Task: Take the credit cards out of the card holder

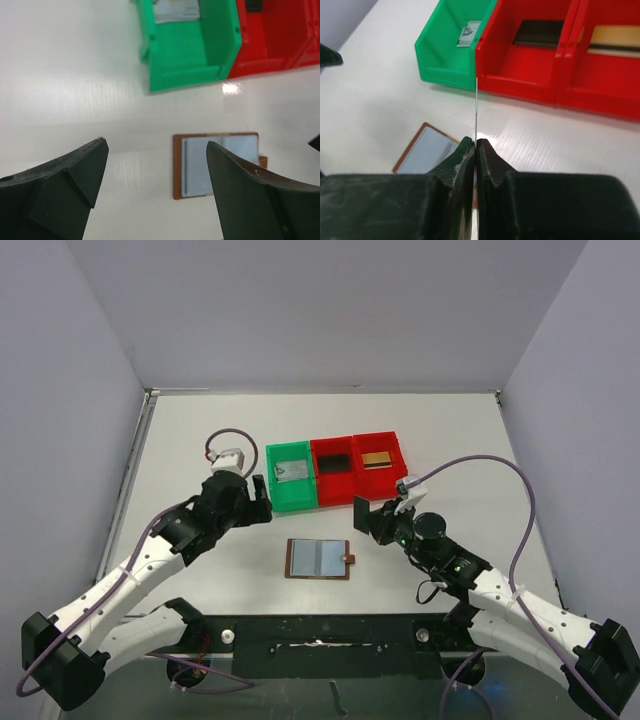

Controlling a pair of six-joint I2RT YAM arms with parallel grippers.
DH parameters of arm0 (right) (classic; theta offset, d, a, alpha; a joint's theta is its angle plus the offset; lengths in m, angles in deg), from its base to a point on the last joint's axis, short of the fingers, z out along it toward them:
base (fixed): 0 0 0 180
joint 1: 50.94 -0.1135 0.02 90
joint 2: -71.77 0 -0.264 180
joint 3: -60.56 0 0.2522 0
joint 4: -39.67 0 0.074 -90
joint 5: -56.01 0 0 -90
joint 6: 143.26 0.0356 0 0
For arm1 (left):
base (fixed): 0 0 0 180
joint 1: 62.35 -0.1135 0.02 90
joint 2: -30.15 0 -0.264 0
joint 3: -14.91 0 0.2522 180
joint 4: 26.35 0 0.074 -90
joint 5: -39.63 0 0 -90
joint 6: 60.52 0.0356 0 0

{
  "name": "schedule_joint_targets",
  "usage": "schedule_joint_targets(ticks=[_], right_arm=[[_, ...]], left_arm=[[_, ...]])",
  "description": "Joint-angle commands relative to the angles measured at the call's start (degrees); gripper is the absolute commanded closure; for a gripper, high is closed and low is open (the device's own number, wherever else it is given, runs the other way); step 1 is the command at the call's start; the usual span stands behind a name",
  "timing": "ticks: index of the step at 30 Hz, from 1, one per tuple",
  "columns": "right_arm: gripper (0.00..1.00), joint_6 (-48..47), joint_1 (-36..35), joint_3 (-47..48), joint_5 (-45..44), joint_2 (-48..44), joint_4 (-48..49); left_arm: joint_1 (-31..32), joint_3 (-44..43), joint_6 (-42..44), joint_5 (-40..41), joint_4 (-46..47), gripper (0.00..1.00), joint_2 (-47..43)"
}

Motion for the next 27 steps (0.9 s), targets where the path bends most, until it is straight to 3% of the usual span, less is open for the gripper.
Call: schedule_joint_targets(ticks=[1, 7, 11, 13, 19, 27], right_arm=[[1.0, -21.9, -1.41, 9.16, -9.76, 2.59, -0.22], [1.0, -33.29, 0.7, 17.9, -12.12, 11.42, -0.38], [1.0, -32.24, 9.74, 20.95, 6.91, 14.96, 1.91], [1.0, -32.61, 11.72, 23.88, 10.62, 18.08, 0.71], [0.99, -41.58, 12.11, 27.57, 14.24, 24.49, 1.28], [1.0, -51.06, 9.48, 37.47, 13.54, 37.47, -5.29]], left_arm=[[-5.5, -2.9, 10.66, 6.17, -1.02, 0.21, -0.34], [-11.96, -0.53, 13.76, 7.43, 2.95, 0.2, 0.59], [-14.98, 2.7, 13.25, 5.26, 8.12, 0.2, -1.05], [-16.67, 2.96, 13.37, 5.98, 9.49, 0.2, -1.27], [-18.37, 3.12, 13.4, 7.51, 9.06, 0.2, -1.36], [-18.42, 3.06, 14.43, 7.35, 8.65, 0.2, -0.79]])
